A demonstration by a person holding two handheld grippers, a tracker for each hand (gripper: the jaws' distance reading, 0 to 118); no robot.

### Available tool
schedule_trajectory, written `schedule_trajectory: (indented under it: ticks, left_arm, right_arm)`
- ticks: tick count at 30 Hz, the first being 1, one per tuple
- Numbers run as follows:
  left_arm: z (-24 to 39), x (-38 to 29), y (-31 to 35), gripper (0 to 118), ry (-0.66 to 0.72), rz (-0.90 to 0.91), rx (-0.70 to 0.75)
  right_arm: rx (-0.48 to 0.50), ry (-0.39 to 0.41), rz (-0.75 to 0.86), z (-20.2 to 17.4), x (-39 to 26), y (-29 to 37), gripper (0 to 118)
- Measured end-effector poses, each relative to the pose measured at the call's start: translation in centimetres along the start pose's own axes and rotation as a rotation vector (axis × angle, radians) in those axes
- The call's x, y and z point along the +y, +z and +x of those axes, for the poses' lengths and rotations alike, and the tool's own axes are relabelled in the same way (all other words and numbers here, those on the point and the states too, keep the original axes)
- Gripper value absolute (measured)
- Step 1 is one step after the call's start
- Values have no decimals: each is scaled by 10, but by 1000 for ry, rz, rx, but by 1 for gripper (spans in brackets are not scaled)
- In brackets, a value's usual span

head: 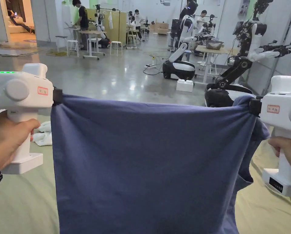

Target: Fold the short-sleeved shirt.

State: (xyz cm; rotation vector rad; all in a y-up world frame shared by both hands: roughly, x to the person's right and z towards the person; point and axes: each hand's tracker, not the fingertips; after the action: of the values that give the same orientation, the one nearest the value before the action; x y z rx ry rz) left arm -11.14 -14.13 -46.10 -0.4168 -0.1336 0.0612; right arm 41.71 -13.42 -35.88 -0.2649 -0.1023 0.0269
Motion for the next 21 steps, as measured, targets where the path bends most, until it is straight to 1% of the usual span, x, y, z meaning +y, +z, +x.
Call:
schedule_trajectory:
  ticks: [5, 7, 8, 10, 13, 17, 20, 21]
  left_arm:
    - [0, 52, -14, 6, -11, 45, 22]
    - [0, 72, -16, 6, -2, 70, 27]
    - [1, 82, -16, 6, 1, 88, 33]
    - [2, 98, -19, 6, -8, 115, 39]
    - [8, 114, -19, 6, -33, 145, 51]
    - [12, 114, -23, 6, -43, 163, 56]
    - [13, 94, -28, 6, -53, 165, 62]
    - [10, 88, -41, 6, -55, 163, 60]
  right_arm:
    - [-33, 37, 60, -1, 51, -25, 5]
    - [-40, 36, 80, -3, 70, -29, 5]
    - [-43, 23, 100, 2, 77, -40, 5]
    - [-55, 22, 131, 1, 91, -44, 5]
    - [-76, 50, 163, 1, 102, -53, 6]
    - [-84, 42, 189, 0, 94, -53, 5]
    - [-79, 37, 173, 0, 72, -54, 6]
    - [-78, 40, 161, -2, 60, -51, 5]
